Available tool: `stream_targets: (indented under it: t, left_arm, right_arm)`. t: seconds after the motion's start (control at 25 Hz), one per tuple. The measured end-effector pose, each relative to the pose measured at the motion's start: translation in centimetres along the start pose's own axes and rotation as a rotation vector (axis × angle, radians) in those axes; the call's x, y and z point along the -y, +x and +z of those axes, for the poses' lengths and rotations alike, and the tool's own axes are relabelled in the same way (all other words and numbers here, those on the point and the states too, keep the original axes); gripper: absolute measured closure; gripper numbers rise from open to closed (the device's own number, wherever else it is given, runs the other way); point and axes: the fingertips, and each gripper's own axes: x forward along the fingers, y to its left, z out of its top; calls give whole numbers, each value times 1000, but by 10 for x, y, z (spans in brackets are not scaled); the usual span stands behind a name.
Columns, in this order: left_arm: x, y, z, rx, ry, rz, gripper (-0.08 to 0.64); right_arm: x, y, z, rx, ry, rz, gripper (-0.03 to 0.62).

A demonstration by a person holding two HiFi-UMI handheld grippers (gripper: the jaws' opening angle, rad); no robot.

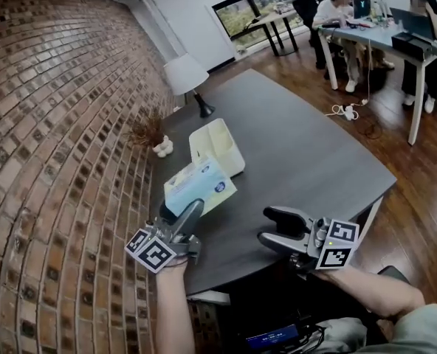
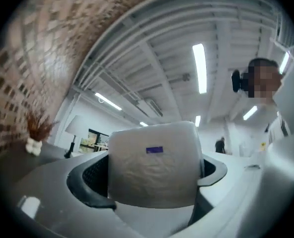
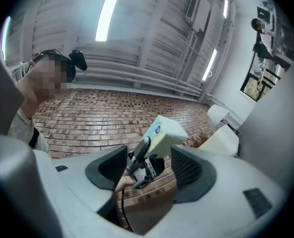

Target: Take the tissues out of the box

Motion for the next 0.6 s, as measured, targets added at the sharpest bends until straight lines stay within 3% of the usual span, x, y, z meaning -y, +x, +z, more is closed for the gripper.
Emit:
stream_targets:
  t: [0.08,0.16,0.32,0.52,0.6]
  left_arm:
    - [14,-19,-9,154,-161,-2,75]
    - [25,-40,-15,287,-269,-17,75]
    - [53,-72,-32,522,-489,-113,75]
    - [59,-81,-44,598,-530,-162,75]
    - [55,-77,-43,618,-583,-168,75]
  right_arm:
    - [-2,1,1,9,13,2,311]
    - [-5,5,1,23,27,10,311]
    - [-13,6,-3,16,38,32,311]
    - [-16,7,-5,2,32,66,311]
    - [-14,8,-2,13,27,67,311]
